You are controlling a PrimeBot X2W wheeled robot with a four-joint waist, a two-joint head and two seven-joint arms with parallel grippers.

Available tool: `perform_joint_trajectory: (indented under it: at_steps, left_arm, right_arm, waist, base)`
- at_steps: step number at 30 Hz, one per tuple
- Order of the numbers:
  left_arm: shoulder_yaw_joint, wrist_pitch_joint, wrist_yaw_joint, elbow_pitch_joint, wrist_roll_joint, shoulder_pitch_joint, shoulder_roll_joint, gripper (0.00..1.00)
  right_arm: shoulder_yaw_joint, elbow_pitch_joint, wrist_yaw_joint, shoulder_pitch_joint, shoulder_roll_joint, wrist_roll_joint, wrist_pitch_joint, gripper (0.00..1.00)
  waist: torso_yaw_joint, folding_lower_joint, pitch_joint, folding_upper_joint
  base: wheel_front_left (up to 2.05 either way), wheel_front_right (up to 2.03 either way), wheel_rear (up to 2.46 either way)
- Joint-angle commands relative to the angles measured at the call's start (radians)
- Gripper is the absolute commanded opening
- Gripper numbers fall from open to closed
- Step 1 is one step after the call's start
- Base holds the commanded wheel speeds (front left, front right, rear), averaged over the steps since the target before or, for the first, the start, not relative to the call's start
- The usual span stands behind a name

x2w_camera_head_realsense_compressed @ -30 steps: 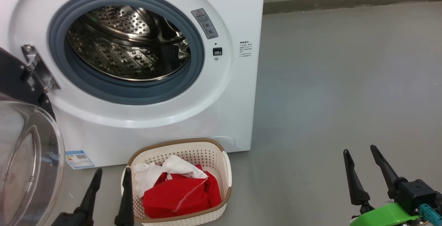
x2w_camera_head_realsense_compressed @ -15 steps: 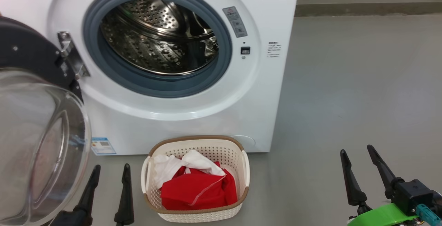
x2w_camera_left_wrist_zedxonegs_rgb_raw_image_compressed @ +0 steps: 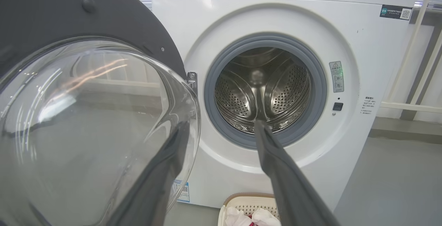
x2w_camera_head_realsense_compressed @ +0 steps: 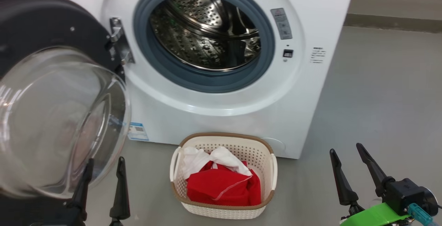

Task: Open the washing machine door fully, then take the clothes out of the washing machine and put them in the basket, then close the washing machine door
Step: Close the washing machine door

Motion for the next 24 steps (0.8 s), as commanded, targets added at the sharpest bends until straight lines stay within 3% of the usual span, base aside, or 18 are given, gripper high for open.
perform_joint_trajectory:
  at_steps: [1,15,24]
  left_arm:
    - [0.036,0.006,0.009,-0.033,0.009,-0.015,0.021,1.0]
    - [0.034,0.024,0.033,-0.067,0.019,-0.019,0.033,1.0]
    - [0.04,0.02,0.056,-0.078,0.022,-0.02,0.032,1.0]
  right_arm:
    - [0.027,-0.029,0.006,-0.041,-0.013,0.003,-0.005,1.0]
    - [0.045,-0.043,0.006,-0.052,-0.013,-0.004,-0.004,1.0]
    - [0.056,-0.049,0.006,-0.06,-0.013,-0.006,0.002,1.0]
  waist:
    - [0.048,0.0,0.003,0.0]
    - [0.227,0.0,0.023,0.0]
    - [0.29,0.0,0.023,0.0]
  base:
    - [0.0,0.0,0.0]
    - [0.0,0.0,0.0]
    - [0.0,0.0,0.0]
